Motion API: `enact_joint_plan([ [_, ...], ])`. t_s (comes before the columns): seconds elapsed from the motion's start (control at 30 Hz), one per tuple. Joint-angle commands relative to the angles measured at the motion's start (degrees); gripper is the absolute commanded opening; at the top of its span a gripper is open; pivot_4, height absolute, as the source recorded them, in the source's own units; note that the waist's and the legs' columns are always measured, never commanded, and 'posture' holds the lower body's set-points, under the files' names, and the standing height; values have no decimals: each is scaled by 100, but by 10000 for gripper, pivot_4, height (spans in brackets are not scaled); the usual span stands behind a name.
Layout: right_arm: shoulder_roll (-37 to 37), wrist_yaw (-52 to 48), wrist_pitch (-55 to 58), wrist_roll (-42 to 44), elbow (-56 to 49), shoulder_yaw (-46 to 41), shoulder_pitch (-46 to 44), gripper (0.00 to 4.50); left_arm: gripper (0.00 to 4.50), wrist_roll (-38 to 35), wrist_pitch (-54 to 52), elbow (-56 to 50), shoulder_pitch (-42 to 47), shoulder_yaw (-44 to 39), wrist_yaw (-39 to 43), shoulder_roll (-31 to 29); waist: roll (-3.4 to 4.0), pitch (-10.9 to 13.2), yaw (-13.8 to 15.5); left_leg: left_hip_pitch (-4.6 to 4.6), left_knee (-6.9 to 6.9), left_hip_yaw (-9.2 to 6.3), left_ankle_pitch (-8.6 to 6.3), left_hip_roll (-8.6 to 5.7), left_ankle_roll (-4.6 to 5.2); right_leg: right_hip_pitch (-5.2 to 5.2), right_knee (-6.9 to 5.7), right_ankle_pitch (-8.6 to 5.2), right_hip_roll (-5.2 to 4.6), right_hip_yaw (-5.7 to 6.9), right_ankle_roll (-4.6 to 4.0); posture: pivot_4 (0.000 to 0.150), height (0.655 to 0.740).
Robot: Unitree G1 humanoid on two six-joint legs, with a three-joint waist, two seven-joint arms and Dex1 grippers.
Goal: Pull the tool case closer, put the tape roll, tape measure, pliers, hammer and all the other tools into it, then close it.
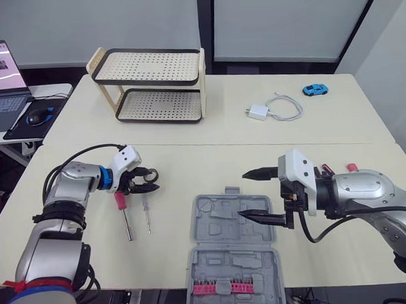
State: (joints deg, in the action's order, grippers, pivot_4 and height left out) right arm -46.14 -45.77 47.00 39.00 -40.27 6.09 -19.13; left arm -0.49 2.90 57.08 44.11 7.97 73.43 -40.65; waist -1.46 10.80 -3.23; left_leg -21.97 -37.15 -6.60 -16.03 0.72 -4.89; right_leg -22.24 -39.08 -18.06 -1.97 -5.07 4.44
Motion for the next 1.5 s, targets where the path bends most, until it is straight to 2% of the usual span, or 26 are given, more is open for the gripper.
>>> enact_joint_plan([
  [0.03,28,67,-3,31,-198,-40,-8,45000,32525,193,60,274,216,27,-122,84,0,0,-2,0,0,0,0,0,0,0,0,0,0,0,0,1500,7350],
  [0.2,13,112,10,70,-225,-69,30,45000,32525,413,129,599,333,68,-353,196,-1,0,-13,0,-3,-3,0,0,1,0,-3,0,0,1,0,1500,7350],
  [0.27,7,136,23,82,-243,-89,55,45000,28937,467,156,683,350,66,-438,251,-1,-1,-12,0,-3,-3,0,0,1,0,-4,0,0,2,0,1500,7350],
  [0.37,-2,162,39,110,-274,-122,88,45000,22033,518,180,723,367,60,-522,307,-1,-1,-7,0,-5,-6,0,-1,0,3,-5,0,0,3,0,1500,7350],
  [0.6,-34,203,59,128,-339,-187,160,45000,776,363,156,418,409,-77,-368,344,-1,-1,-5,0,-12,-11,0,-3,1,6,-10,0,0,6,1,1500,7350],
  [0.77,-98,250,102,163,-400,-311,251,45000,350,98,-74,-470,259,-109,353,205,-1,-1,-6,-6,-19,-18,1,-3,0,6,-13,0,0,12,0,1500,7350],
  [0.97,-293,316,319,353,-634,-654,515,45000,350,-646,-1549,-3126,-408,112,1636,-108,-1,-1,-11,-10,-22,-25,1,-2,0,6,-14,0,0,14,0,1500,7350],
  [1.1,-462,402,554,593,-846,-849,749,45000,350,-909,-2394,-4438,-742,341,1829,-196,-1,-1,-2,-10,-33,-29,1,-2,0,11,-20,0,1,17,0,1500,7350],
  [1.23,-462,644,731,684,-956,-900,868,45000,350,-941,-2607,-4853,-864,581,1640,36,-1,-1,13,-9,-74,-35,0,-3,1,22,-47,0,3,20,1,1500,7350],
  [1.5,-504,952,943,600,-1008,-756,915,45000,350,-658,-2174,-4632,-1116,961,1082,462,-1,-1,9,9,-81,-38,1,-1,3,39,-54,5,16,15,2,1500,7350],
])
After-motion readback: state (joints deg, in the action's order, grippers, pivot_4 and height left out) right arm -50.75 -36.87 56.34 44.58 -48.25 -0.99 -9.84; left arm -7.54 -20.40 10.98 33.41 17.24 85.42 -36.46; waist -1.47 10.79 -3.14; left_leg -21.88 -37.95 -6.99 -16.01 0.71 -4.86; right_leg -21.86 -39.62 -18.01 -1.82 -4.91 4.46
